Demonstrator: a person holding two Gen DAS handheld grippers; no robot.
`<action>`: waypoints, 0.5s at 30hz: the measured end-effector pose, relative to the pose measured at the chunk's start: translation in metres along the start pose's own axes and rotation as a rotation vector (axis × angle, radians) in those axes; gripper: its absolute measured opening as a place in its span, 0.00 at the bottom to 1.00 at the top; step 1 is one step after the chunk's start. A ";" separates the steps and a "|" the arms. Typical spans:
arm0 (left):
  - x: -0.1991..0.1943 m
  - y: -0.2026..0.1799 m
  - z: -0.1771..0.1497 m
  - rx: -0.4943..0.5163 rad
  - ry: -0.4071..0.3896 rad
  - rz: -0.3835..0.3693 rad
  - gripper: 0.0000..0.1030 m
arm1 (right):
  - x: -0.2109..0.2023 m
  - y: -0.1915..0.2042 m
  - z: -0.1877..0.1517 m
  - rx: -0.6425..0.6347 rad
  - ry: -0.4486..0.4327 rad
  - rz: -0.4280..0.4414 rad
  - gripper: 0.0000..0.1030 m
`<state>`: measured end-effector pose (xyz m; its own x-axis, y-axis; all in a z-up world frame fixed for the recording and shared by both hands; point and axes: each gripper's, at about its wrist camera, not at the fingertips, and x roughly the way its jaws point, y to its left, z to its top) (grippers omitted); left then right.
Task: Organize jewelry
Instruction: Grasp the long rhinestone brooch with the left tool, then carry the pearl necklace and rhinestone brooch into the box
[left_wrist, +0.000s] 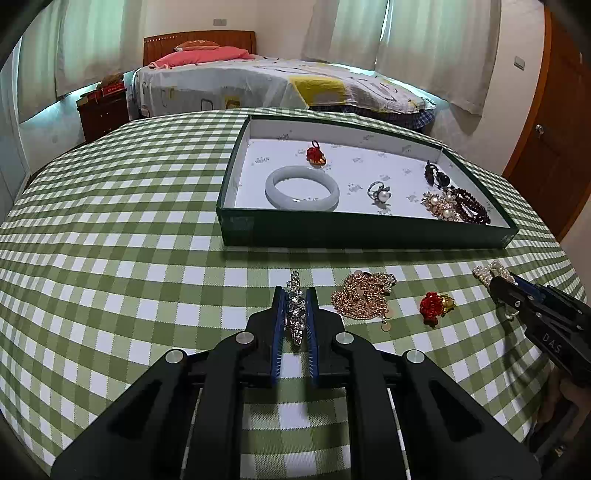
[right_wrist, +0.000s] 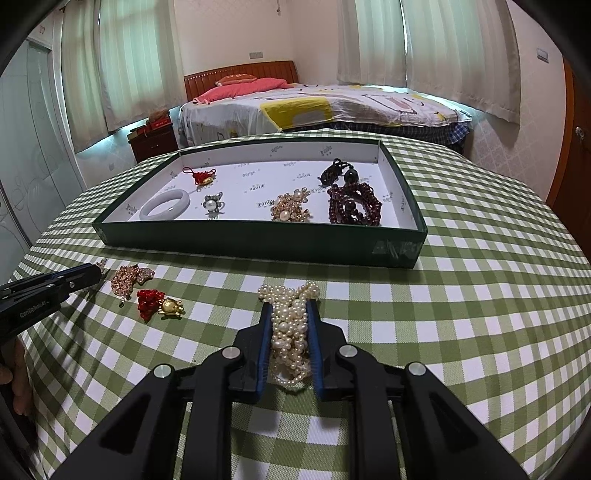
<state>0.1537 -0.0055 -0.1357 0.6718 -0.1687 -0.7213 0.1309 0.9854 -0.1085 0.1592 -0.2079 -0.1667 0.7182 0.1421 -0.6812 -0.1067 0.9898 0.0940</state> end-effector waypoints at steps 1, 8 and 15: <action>-0.002 0.000 0.000 0.001 -0.004 0.000 0.11 | -0.001 0.000 0.001 0.001 -0.003 0.000 0.18; -0.014 0.000 0.003 0.003 -0.035 -0.004 0.11 | -0.010 0.002 0.004 -0.001 -0.034 -0.002 0.18; -0.027 -0.004 0.008 0.007 -0.068 -0.013 0.11 | -0.021 0.005 0.009 -0.008 -0.067 0.003 0.18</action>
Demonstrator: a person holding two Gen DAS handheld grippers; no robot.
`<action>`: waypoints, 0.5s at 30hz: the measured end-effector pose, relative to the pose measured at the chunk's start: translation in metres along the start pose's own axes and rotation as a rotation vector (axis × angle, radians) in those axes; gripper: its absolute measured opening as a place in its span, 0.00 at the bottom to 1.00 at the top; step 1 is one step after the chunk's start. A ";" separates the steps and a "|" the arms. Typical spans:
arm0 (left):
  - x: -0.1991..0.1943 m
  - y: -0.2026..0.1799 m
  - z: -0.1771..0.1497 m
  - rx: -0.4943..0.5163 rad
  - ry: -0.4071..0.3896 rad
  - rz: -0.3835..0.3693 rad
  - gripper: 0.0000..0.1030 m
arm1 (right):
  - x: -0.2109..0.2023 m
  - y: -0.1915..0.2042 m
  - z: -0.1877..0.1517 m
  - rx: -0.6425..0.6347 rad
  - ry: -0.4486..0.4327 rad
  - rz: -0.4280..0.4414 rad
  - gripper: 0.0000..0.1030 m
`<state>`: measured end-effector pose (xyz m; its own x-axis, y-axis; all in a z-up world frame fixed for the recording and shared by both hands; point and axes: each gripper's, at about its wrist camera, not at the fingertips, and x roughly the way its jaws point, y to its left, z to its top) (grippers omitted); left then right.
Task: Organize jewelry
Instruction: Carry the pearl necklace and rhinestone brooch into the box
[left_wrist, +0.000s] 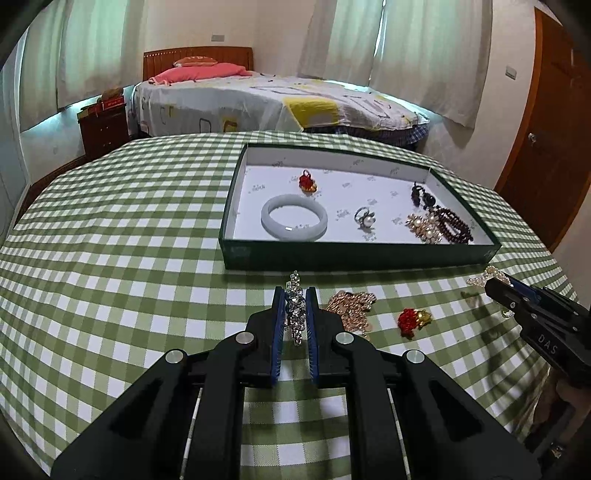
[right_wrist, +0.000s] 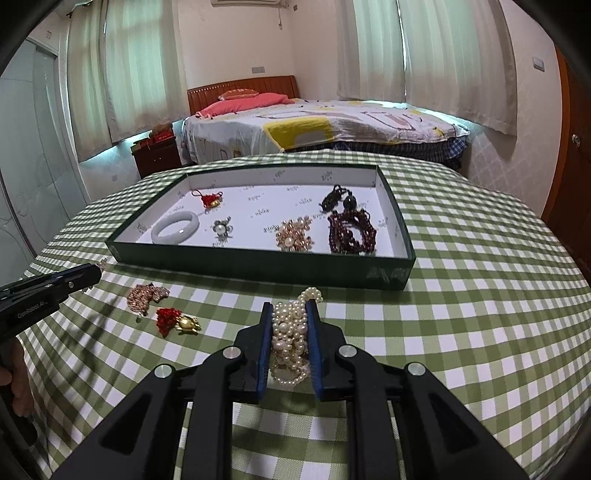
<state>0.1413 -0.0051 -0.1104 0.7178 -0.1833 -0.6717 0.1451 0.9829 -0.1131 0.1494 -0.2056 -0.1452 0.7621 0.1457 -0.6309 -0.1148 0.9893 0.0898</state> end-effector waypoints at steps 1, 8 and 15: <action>-0.002 -0.001 0.001 0.000 -0.007 -0.002 0.11 | -0.002 0.001 0.002 0.000 -0.007 0.002 0.18; -0.016 -0.006 0.012 0.004 -0.047 -0.019 0.11 | -0.017 0.005 0.017 -0.009 -0.063 0.014 0.18; -0.019 -0.019 0.035 0.021 -0.090 -0.047 0.11 | -0.020 0.005 0.042 -0.017 -0.115 0.021 0.18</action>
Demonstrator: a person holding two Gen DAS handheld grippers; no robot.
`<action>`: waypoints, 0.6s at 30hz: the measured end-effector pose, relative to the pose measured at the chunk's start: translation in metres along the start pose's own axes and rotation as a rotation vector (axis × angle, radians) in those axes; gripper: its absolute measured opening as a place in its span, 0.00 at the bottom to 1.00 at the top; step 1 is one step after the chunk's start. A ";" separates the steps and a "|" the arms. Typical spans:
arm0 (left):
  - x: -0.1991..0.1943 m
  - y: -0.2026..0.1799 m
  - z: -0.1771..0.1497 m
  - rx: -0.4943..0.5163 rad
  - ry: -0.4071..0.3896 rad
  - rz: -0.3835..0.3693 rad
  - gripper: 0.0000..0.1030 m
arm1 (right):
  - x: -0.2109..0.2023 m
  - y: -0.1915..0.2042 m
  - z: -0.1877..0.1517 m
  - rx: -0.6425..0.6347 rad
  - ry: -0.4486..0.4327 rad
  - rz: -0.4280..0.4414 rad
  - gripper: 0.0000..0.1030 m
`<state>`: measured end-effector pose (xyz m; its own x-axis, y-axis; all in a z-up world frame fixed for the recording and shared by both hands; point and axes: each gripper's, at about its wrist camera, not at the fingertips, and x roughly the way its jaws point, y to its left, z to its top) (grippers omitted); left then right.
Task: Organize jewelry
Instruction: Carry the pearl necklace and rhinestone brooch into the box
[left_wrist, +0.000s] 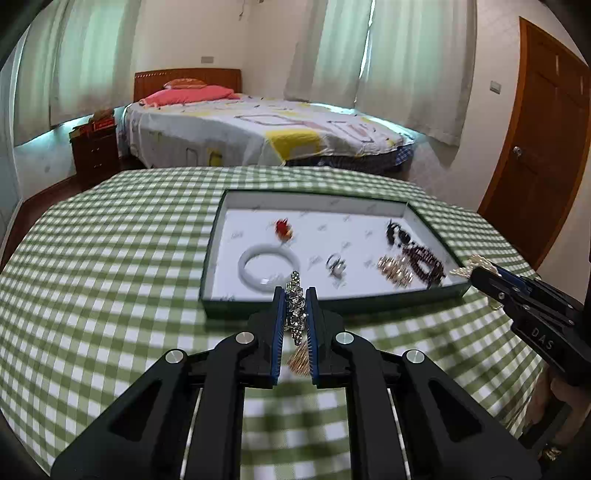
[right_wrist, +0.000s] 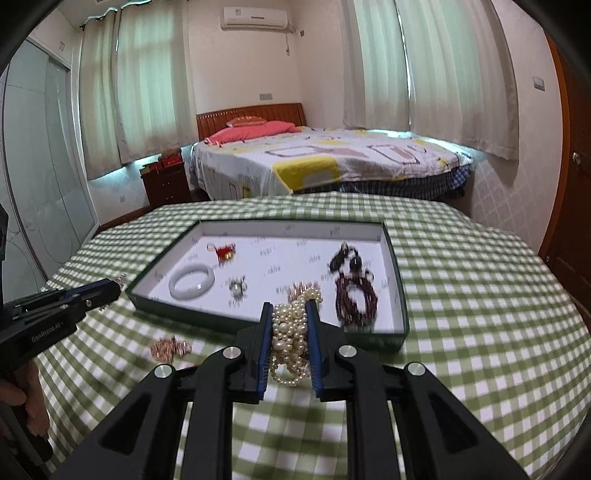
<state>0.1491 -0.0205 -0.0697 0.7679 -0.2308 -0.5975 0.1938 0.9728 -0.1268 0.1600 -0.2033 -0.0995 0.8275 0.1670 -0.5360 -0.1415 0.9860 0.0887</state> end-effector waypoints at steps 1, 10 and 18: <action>0.002 -0.003 0.005 0.005 -0.008 -0.007 0.11 | 0.001 0.000 0.005 -0.004 -0.010 0.000 0.18; 0.034 -0.025 0.049 0.047 -0.058 -0.036 0.11 | 0.026 -0.003 0.050 -0.018 -0.067 0.016 0.18; 0.090 -0.033 0.073 0.055 -0.022 -0.032 0.11 | 0.068 -0.007 0.068 -0.028 -0.049 0.031 0.18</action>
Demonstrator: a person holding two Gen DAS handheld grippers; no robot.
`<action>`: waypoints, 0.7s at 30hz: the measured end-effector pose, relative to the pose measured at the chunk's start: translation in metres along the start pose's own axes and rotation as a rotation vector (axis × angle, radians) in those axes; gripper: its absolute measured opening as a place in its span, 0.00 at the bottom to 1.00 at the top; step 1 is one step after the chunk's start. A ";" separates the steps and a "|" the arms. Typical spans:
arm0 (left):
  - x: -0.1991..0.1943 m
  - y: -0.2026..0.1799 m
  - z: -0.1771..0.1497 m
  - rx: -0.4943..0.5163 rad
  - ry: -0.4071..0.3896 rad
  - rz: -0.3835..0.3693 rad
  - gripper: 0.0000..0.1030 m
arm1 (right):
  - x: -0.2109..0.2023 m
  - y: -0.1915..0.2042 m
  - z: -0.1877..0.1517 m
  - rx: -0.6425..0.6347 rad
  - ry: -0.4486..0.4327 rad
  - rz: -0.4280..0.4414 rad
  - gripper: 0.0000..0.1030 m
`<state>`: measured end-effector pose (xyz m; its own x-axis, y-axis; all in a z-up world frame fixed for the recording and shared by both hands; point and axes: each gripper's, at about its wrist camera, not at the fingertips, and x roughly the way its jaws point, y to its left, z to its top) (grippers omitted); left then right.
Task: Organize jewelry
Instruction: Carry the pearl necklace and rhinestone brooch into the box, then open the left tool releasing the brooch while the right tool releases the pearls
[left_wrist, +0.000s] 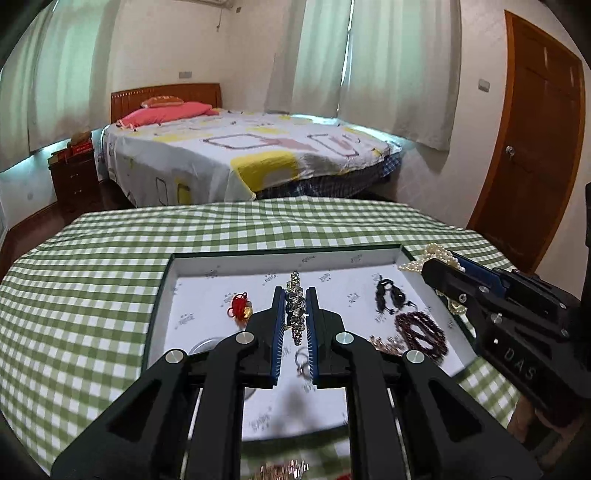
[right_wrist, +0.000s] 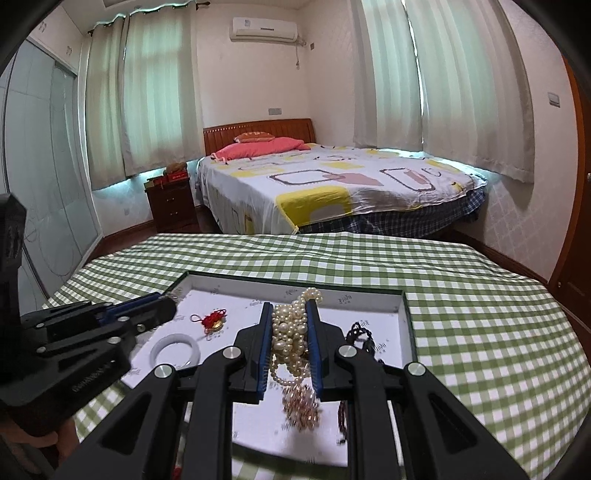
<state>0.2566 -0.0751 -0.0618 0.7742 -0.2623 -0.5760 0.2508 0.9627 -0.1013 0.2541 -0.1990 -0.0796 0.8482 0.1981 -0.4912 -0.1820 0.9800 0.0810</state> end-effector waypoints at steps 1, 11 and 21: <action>0.005 0.000 0.000 -0.002 0.010 0.001 0.11 | 0.010 -0.002 -0.001 -0.002 0.012 0.000 0.18; 0.078 0.007 -0.006 -0.034 0.166 0.017 0.11 | 0.072 -0.019 -0.019 0.025 0.158 0.000 0.18; 0.099 0.007 -0.012 -0.040 0.247 0.022 0.11 | 0.091 -0.024 -0.024 0.027 0.240 0.011 0.18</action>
<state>0.3283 -0.0937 -0.1292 0.6122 -0.2216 -0.7590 0.2087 0.9712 -0.1153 0.3233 -0.2054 -0.1469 0.7029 0.2015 -0.6821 -0.1746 0.9786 0.1092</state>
